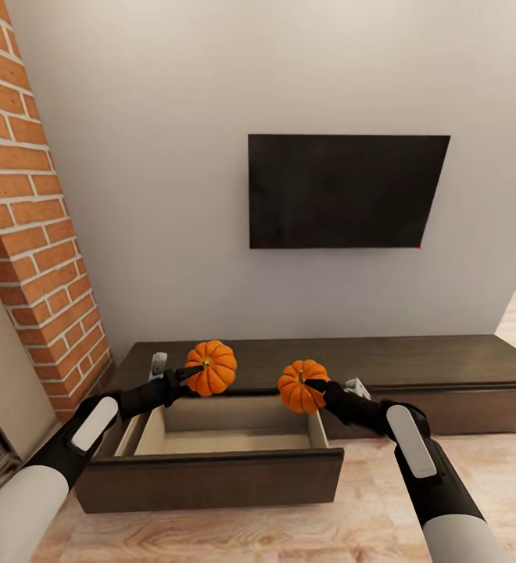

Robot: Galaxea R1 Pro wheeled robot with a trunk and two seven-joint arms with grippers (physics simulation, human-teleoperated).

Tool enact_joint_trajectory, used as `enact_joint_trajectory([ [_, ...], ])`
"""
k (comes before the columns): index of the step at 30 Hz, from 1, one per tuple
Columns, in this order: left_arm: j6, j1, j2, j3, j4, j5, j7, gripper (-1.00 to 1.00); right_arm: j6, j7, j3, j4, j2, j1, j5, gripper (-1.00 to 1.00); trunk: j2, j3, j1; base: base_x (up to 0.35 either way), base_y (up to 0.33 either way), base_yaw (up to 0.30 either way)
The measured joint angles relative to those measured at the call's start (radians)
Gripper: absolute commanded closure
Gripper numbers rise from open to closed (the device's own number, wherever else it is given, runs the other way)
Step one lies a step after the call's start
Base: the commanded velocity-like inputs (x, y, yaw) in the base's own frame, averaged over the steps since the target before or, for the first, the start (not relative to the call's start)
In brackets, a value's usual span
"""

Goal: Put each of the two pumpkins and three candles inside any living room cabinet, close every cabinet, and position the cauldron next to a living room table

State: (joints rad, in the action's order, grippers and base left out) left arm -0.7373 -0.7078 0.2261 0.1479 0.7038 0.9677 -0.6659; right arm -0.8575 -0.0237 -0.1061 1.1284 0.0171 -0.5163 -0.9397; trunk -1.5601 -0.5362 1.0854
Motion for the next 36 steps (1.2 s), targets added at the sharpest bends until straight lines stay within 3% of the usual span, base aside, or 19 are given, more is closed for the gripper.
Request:
enact_joint_trajectory([
  [36, -0.001, -0.002, -0.002, -0.001, -0.059, 0.001, 0.0, 1.0, -0.002, -0.008, 0.003, -0.002, -0.008, -0.001, 0.002, 1.0, 0.0, 0.0, 0.0, 0.059, 0.0, 0.0],
])
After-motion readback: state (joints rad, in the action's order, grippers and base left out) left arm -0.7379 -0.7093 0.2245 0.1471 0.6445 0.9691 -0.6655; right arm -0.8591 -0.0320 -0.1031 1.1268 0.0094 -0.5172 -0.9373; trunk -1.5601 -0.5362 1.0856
